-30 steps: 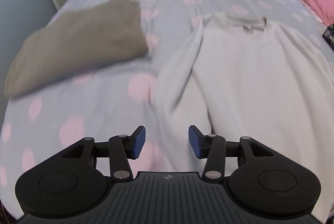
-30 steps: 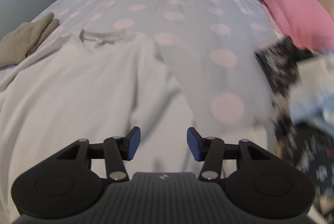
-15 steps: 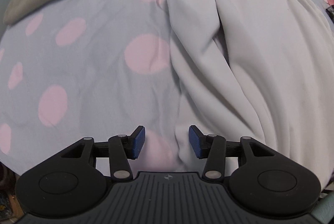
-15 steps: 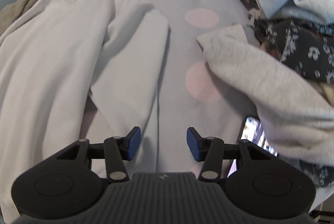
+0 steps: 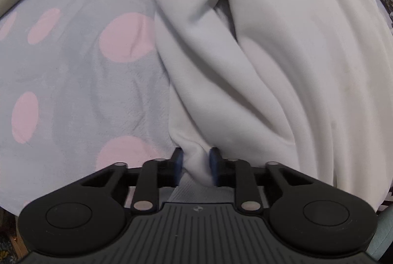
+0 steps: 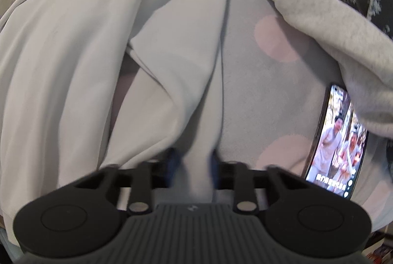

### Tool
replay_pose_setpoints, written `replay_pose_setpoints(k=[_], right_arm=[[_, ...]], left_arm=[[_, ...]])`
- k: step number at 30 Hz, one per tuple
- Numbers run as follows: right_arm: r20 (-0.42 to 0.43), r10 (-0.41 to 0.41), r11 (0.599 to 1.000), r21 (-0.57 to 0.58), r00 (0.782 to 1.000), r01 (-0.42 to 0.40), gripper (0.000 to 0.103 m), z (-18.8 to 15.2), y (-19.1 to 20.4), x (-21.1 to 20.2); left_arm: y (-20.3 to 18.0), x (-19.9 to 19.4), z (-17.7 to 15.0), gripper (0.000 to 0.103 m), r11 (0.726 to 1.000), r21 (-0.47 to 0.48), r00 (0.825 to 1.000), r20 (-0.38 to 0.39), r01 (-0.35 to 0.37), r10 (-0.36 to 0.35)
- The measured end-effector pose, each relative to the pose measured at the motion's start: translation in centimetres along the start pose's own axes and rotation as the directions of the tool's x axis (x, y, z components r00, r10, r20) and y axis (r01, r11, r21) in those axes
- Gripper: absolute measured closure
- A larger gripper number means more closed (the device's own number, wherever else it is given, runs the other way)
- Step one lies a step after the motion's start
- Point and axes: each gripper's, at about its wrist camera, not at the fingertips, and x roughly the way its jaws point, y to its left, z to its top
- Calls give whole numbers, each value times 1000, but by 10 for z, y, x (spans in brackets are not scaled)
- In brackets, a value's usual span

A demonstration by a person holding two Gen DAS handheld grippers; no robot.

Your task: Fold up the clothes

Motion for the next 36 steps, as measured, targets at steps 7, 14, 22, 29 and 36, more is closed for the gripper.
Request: replay_pose_setpoints(k=[7,14,22,29,36], right_arm=[[116,-30,995,93,993,19,98,1,-10,-31],[287,-123,980,188,950,70,98,33,-38,-93],[357,-261,958,211,897,195,98,105,-77,-159],[346,-476,879,219,808,424,99,151,-114,-185],[222,-652,754,283,725,592,99,177,-179,-160]], left_arm=[[22,-38,-2,97,993,-113,991,134,33,-17],[83,-110,7,97,933,-356,918,384,50,97],[161,-153,38,97,821,-570,809,467,-32,356],[219,-141,43,97,647,-760,749,392,-63,534],[247,-124,55,97,578,-791,702,297,-198,647]])
